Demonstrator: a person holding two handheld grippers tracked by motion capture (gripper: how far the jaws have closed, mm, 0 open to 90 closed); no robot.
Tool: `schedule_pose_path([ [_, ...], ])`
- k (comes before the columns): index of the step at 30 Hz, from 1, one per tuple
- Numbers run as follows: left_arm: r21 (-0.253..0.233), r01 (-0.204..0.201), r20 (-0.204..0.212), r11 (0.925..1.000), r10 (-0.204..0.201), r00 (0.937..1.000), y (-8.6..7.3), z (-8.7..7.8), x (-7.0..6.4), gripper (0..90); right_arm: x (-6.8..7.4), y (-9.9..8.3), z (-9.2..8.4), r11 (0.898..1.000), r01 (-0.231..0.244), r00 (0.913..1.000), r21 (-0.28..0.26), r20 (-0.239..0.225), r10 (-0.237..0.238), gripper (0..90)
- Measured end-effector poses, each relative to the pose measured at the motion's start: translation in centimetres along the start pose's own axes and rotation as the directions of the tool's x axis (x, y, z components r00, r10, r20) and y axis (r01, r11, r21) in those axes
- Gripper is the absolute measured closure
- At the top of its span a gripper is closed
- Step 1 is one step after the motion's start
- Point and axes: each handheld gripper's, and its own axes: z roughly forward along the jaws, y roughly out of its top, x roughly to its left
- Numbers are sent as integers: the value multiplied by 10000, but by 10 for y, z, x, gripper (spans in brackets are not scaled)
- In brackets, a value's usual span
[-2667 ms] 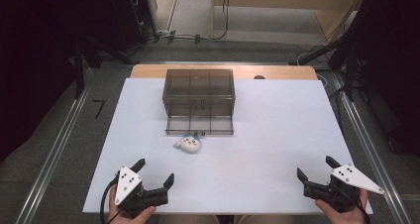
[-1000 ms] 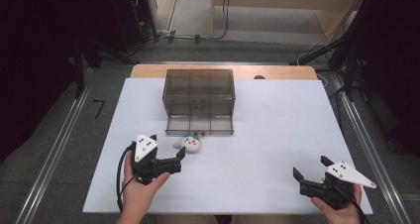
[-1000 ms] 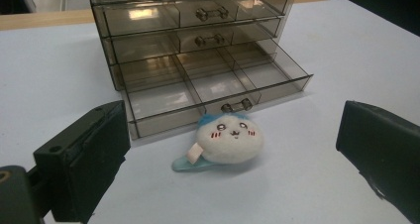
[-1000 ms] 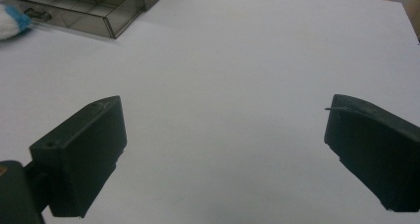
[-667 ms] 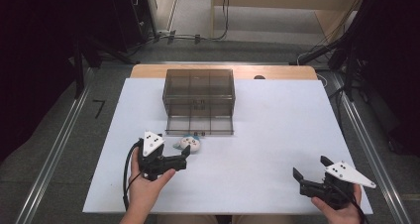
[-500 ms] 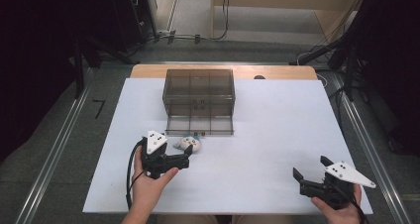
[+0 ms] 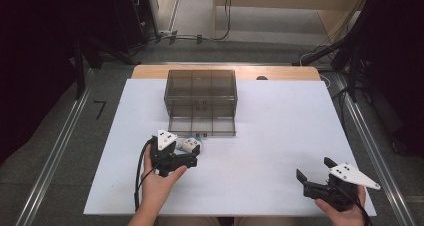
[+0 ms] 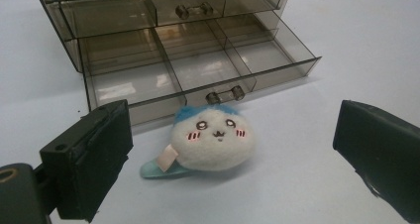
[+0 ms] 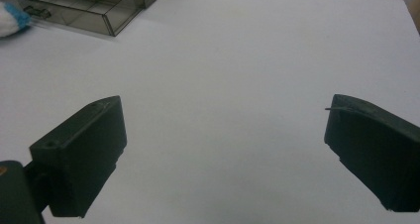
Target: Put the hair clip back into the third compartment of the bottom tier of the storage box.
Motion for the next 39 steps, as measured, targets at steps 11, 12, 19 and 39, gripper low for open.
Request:
schedule_pose_path([
  [11, 548, 137, -60, 9984, -134, 9999, 0, 11, 1, 36, 0, 0, 0, 10000, -10, 10000, 20, -24, 10, 15],
  [12, 589, 164, -72, 9981, -160, 9998, 0, 12, 1, 36, 0, 0, 0, 10000, -10, 10000, 20, -24, 10, 15],
  [19, 884, 288, -138, 9957, -277, 9995, -1, 21, 1, 41, 0, 0, 0, 10000, -1, 10000, 10, -60, 1, 15],
  [39, 1659, 552, -258, 9846, -517, 9983, -2, 34, 2, 57, 1, 0, 1, 10000, 13, 9999, 40, -132, -12, 15],
])
